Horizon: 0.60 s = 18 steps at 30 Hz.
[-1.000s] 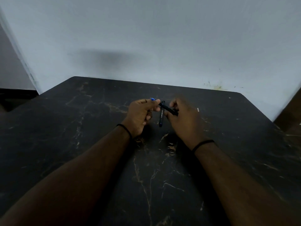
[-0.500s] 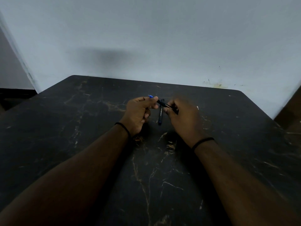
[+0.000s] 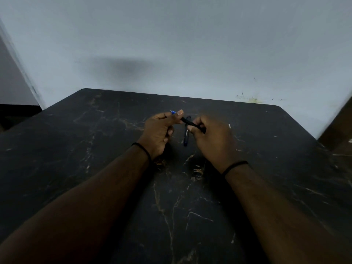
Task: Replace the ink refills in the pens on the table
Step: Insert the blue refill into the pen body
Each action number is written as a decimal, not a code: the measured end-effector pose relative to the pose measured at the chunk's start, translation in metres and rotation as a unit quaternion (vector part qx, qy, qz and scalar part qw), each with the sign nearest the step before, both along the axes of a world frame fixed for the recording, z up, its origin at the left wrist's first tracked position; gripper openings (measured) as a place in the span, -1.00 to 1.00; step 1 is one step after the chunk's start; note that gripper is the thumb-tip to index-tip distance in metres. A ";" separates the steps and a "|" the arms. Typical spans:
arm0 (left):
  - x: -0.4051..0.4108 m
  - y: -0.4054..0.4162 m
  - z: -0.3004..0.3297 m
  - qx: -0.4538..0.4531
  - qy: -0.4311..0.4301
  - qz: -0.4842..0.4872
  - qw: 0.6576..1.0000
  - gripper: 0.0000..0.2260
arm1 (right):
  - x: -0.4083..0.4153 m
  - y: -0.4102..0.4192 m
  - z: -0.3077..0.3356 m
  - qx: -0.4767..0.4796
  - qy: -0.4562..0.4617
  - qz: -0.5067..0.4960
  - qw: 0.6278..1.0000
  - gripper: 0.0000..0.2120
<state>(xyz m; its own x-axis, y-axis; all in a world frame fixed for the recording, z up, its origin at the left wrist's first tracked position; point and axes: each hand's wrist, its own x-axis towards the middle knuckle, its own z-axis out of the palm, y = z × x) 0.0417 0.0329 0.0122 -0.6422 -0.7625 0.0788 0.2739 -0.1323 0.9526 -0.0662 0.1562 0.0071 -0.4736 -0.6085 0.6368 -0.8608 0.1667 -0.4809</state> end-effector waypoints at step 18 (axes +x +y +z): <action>0.003 -0.003 0.003 -0.100 -0.014 -0.003 0.995 -0.82 | 0.017 0.007 0.009 0.042 -0.076 0.043 0.995 -0.74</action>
<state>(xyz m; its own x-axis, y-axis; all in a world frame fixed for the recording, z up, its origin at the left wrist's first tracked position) 0.0448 0.0299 0.0153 -0.6503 -0.7298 0.2109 0.2462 0.0602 0.9673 -0.0489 0.1629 0.0162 -0.5036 -0.6996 0.5069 -0.7924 0.1403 -0.5936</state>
